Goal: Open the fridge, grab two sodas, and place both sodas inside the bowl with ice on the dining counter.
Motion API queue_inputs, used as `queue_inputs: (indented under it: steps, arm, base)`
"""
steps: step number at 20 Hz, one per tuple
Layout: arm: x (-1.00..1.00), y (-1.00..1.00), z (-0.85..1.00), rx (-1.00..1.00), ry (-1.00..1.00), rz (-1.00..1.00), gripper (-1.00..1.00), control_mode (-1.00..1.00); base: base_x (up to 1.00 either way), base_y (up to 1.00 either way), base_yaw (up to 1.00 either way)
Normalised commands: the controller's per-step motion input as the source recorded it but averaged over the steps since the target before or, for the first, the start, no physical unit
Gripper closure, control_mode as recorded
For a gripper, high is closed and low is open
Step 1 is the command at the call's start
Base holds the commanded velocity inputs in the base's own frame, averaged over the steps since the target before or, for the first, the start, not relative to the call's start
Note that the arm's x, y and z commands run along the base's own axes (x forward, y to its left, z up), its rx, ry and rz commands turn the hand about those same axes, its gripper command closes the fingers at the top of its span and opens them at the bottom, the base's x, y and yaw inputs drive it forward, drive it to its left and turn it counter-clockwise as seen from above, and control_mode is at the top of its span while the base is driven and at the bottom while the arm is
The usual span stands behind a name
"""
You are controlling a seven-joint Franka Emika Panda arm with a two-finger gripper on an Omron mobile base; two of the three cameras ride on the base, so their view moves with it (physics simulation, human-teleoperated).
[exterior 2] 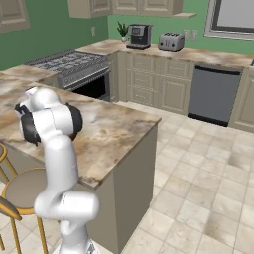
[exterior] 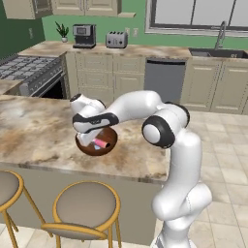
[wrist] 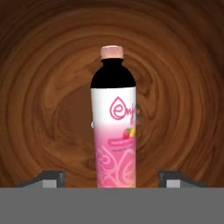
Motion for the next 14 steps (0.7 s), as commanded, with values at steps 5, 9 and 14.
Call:
queue_inputs:
  steps: [5, 9, 14]
  arm:
    - [0.0, 0.0, 0.22, 0.05, -0.1, 0.04, -1.0, -1.0]
    - [-0.07, -0.13, 0.25, 0.07, -0.14, 0.02, -1.0, -1.0]
    - [-0.23, -0.43, 0.07, 0.12, -0.15, 0.0, -1.0, -1.0]
  base:
    - [0.0, 0.0, 0.0]
    - [0.0, 0.0, 0.0]
    - [0.0, 0.0, 0.0]
